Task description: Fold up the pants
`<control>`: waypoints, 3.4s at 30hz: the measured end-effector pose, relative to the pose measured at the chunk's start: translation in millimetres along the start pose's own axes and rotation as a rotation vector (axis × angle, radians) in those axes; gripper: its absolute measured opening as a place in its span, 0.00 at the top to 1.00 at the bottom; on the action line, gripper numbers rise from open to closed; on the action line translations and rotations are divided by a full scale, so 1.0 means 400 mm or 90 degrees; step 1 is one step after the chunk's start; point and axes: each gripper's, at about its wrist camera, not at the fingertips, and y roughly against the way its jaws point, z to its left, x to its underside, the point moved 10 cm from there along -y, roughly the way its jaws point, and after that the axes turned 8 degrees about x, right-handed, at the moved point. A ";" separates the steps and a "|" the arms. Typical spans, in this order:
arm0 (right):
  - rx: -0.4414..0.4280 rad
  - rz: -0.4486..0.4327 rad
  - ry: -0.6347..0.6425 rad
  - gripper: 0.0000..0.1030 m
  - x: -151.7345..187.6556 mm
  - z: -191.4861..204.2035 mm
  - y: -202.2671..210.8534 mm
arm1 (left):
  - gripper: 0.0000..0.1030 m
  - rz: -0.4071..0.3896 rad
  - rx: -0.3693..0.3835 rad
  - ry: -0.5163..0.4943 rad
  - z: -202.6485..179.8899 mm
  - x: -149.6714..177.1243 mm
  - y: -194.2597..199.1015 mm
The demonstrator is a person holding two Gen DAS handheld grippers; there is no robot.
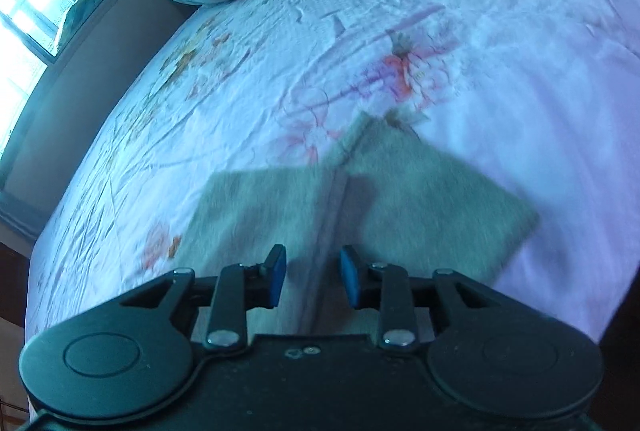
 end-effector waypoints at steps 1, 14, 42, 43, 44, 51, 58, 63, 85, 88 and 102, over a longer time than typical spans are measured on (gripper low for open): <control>-0.005 -0.001 0.000 0.85 -0.008 0.005 -0.006 | 0.38 0.000 -0.001 0.001 0.000 0.000 0.000; 0.069 -0.121 0.046 1.00 -0.023 -0.074 0.170 | 0.38 0.001 -0.013 -0.014 -0.005 0.001 -0.003; 0.048 -0.021 -0.066 0.87 0.001 -0.144 0.058 | 0.37 -0.006 -0.054 -0.033 -0.019 0.003 -0.001; 0.051 -0.019 -0.070 0.87 -0.001 -0.147 0.055 | 0.37 -0.006 -0.051 -0.031 -0.018 0.003 -0.001; 0.056 -0.022 -0.075 0.87 -0.005 -0.150 0.053 | 0.37 -0.007 -0.049 -0.031 -0.018 0.004 -0.001; 0.064 -0.054 -0.043 1.00 -0.026 -0.117 0.076 | 0.37 -0.005 -0.044 -0.028 -0.015 0.005 -0.004; 0.060 -0.081 -0.003 1.00 -0.019 -0.128 0.154 | 0.37 -0.006 -0.034 -0.028 -0.012 0.002 -0.003; 0.094 -0.064 -0.021 1.00 0.020 -0.186 0.107 | 0.37 -0.004 -0.026 -0.030 -0.011 0.000 0.000; 0.046 -0.010 -0.078 0.58 0.050 -0.200 0.103 | 0.36 -0.041 0.117 -0.135 -0.264 -0.066 0.081; 0.049 -0.010 -0.078 0.68 0.048 -0.197 0.098 | 0.36 -0.028 0.140 -0.148 -0.330 -0.061 0.069; 0.078 -0.037 -0.010 0.97 0.005 -0.159 0.093 | 0.36 0.028 0.111 -0.163 -0.369 0.001 -0.016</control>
